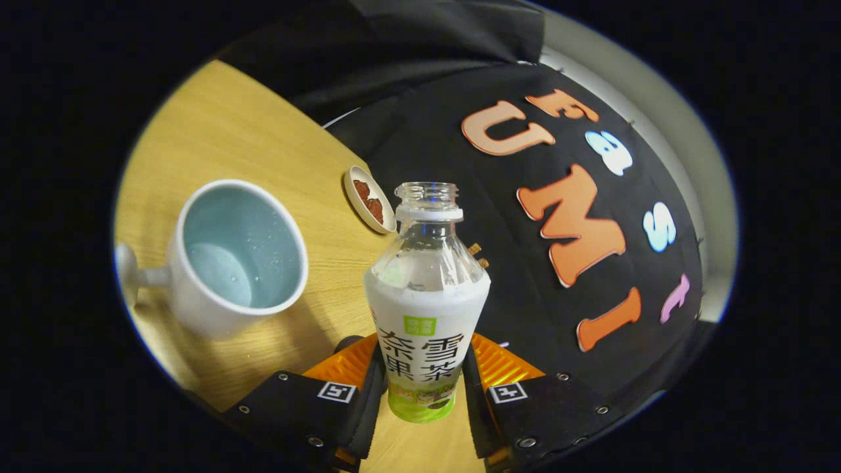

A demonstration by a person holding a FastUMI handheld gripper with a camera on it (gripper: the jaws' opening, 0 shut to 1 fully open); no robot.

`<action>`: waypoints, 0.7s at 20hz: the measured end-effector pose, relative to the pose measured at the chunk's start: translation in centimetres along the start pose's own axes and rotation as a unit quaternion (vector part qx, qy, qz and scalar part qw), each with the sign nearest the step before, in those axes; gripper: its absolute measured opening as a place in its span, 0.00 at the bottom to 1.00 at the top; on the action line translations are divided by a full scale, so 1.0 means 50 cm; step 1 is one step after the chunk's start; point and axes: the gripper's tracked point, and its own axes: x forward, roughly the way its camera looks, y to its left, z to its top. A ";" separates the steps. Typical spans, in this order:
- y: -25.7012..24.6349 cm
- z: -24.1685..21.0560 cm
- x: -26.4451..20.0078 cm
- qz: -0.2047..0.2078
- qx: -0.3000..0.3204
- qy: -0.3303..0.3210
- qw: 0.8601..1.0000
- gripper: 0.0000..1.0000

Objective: Take the bottle from table, then pour the juice into the cup, finally place the bottle on the coaster

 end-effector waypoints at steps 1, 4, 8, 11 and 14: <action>-0.007 -0.002 0.003 -0.013 0.046 0.003 0.999 0.59; -0.018 -0.029 0.014 -0.022 0.179 0.020 0.983 0.59; -0.027 -0.060 0.022 -0.018 0.282 0.051 0.958 0.59; -0.027 -0.071 0.040 -0.009 0.332 0.053 0.942 0.59; -0.024 -0.073 0.047 0.003 0.373 0.051 0.927 0.59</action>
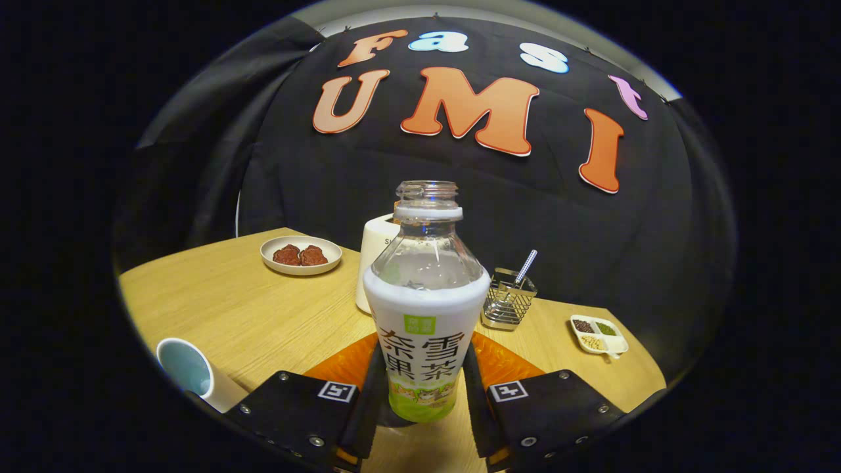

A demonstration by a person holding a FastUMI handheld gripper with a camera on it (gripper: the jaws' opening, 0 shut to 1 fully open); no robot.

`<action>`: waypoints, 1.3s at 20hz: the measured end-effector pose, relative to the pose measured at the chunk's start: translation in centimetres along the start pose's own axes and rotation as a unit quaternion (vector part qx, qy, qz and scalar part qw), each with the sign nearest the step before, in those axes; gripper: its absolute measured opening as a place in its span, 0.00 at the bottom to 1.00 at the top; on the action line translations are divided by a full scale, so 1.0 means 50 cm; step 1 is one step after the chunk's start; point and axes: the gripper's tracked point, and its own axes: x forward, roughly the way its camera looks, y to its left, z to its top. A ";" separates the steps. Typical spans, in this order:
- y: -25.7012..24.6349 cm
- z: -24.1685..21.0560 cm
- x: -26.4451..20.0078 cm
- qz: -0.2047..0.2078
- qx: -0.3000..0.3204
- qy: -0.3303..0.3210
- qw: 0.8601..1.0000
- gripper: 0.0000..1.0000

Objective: Take the bottle from table, then pour the juice into the cup, finally place the bottle on the coaster

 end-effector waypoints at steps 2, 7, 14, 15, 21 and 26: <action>0.004 -0.001 0.004 0.007 0.018 0.001 1.000 0.59; 0.032 -0.017 0.023 0.033 0.061 0.005 0.998 0.59; 0.038 -0.031 0.026 0.032 0.063 0.007 0.997 0.59; 0.038 -0.031 0.026 0.031 0.060 0.008 0.998 0.60; 0.036 0.008 -0.009 0.050 0.087 -0.003 0.995 0.79; -0.007 0.109 -0.111 0.043 0.083 -0.064 0.994 0.94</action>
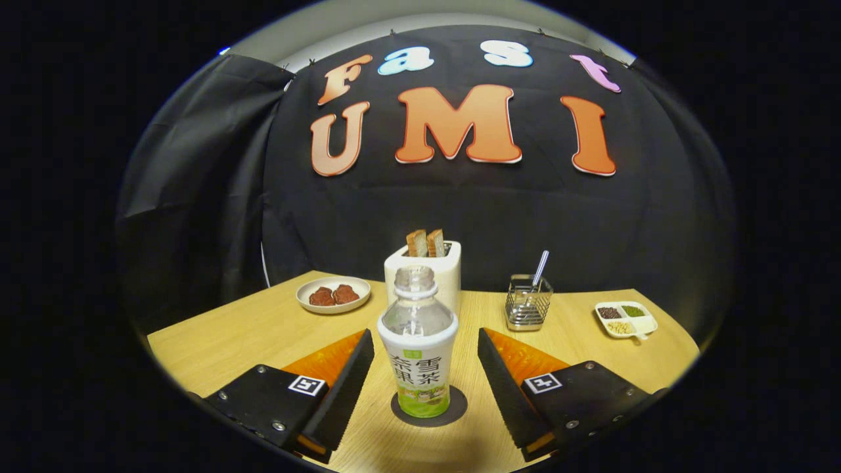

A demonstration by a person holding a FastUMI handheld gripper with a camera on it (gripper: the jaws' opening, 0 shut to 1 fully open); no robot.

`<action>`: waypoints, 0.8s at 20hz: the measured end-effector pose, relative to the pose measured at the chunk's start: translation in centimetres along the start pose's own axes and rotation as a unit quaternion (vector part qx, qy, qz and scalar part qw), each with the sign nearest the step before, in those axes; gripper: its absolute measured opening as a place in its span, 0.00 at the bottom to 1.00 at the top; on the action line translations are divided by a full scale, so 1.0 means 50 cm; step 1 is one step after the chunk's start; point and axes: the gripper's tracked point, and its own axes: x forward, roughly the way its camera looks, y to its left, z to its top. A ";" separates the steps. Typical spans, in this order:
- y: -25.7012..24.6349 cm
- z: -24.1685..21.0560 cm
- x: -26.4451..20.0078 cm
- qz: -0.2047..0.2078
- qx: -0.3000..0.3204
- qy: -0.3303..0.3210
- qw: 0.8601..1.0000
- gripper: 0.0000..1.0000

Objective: Take the bottle from table, then pour the juice into the cup, finally place the bottle on the coaster

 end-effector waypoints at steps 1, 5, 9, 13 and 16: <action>-0.005 0.030 -0.024 -0.002 -0.001 -0.015 1.000 0.95; -0.034 0.160 -0.133 -0.016 -0.018 -0.078 0.997 0.95; -0.063 0.261 -0.241 -0.037 -0.044 -0.129 0.990 0.95; -0.080 0.313 -0.338 -0.050 -0.040 -0.158 0.985 0.95; -0.100 0.335 -0.400 -0.056 -0.049 -0.171 0.982 0.95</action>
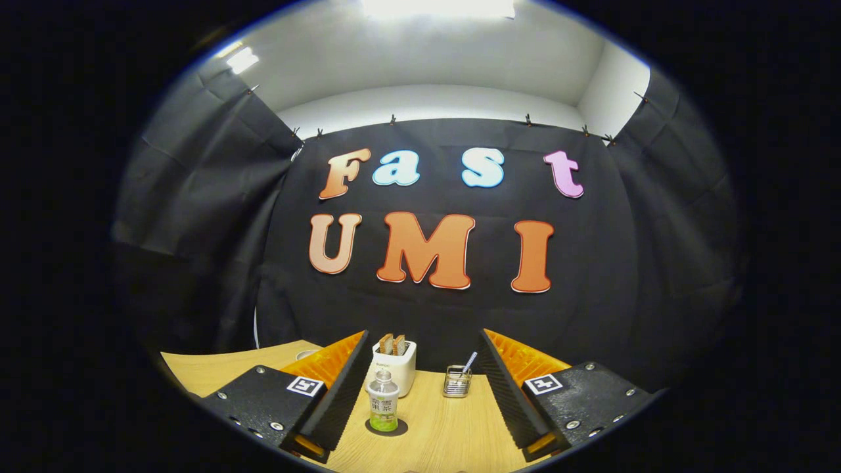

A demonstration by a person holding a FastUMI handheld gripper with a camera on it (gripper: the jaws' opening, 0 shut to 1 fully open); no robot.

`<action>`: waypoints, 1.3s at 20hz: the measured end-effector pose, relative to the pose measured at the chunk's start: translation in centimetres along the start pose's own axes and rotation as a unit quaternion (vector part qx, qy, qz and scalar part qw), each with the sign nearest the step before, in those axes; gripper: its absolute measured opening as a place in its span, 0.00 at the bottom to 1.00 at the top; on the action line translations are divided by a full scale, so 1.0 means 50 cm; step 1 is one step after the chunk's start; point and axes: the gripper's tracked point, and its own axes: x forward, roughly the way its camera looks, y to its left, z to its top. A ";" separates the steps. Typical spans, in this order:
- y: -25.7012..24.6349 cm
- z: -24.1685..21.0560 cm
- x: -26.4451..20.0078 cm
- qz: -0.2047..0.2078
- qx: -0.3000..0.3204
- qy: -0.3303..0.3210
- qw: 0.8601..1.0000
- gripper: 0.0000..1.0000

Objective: Take the bottle from table, then pour the juice into the cup, finally place the bottle on the coaster

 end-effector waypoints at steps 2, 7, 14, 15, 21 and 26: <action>-0.012 0.017 -0.023 -0.006 0.003 -0.006 1.000 0.95; -0.041 0.059 -0.080 -0.022 0.002 -0.016 1.000 0.96; -0.043 0.117 -0.149 -0.023 0.019 -0.026 0.999 0.96; -0.047 0.126 -0.160 -0.027 0.016 -0.028 0.999 0.96; -0.052 0.144 -0.209 -0.028 0.020 -0.017 0.999 0.96; -0.066 0.151 -0.225 -0.027 0.026 -0.018 0.999 0.96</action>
